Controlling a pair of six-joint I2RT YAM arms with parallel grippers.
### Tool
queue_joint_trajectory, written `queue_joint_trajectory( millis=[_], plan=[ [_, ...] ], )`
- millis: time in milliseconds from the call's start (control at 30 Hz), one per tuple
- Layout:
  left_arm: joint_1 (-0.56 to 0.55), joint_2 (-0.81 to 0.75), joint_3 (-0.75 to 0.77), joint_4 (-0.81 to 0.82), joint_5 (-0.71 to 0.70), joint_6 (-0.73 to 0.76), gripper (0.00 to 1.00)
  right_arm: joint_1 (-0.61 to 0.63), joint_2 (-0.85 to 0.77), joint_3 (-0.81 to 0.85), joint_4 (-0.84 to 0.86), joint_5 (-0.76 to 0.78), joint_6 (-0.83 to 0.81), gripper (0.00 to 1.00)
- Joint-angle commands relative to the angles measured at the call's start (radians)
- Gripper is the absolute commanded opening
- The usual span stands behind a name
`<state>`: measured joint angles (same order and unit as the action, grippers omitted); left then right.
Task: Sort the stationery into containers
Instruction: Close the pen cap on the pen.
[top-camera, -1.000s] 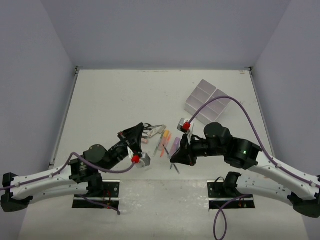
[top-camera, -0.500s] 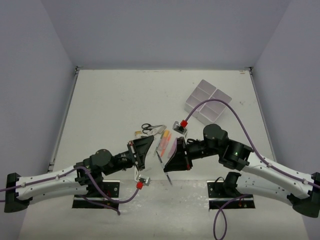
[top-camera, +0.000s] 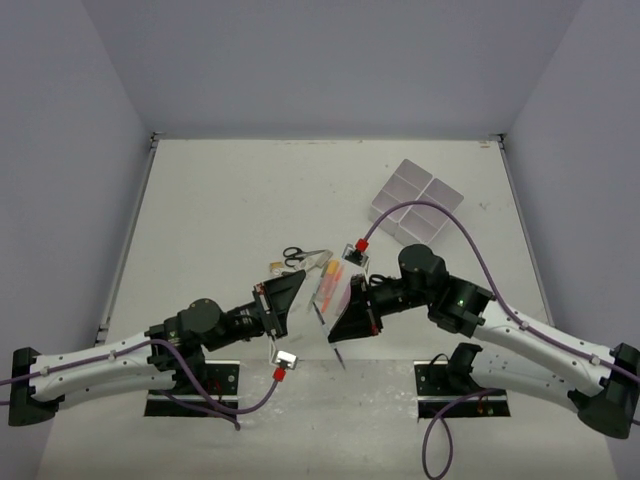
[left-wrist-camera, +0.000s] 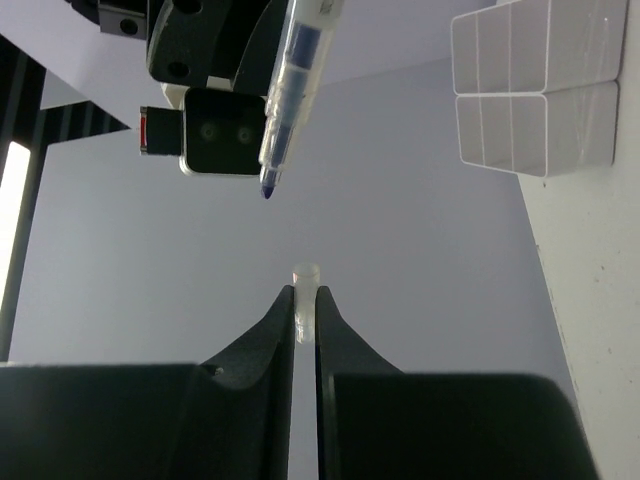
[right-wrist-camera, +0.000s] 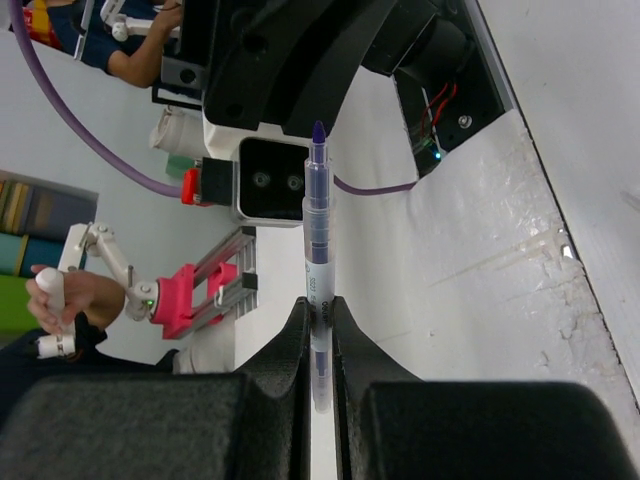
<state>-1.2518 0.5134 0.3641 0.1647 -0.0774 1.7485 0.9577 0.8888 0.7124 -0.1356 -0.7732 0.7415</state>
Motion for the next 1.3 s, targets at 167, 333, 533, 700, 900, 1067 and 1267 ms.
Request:
queue_joint_trajectory(
  millis=[167,333,533,700,900,1067,1267],
  plan=[
    [-0.003,-0.007,0.030,-0.108,-0.026,0.106,0.00,-0.082,0.029,0.014,0.047,-0.103,-0.002,0.00],
    [-0.003,-0.015,0.036,-0.128,-0.016,0.112,0.00,-0.085,0.077,0.013,0.042,-0.113,-0.022,0.00],
    [-0.003,-0.016,0.032,-0.137,-0.006,0.114,0.00,-0.091,0.116,0.013,0.044,-0.106,-0.045,0.00],
    [-0.003,-0.019,0.026,-0.152,-0.013,0.118,0.00,-0.103,0.121,0.021,0.031,-0.083,-0.076,0.00],
    [-0.003,-0.012,0.031,-0.154,-0.007,0.122,0.00,-0.117,0.142,0.026,0.026,-0.072,-0.092,0.00],
    [-0.003,-0.008,0.029,-0.154,-0.007,0.123,0.00,-0.121,0.149,0.032,0.022,-0.069,-0.100,0.00],
    [-0.003,-0.006,0.023,-0.155,-0.011,0.121,0.00,-0.126,0.148,0.044,0.009,-0.058,-0.109,0.00]
  ],
)
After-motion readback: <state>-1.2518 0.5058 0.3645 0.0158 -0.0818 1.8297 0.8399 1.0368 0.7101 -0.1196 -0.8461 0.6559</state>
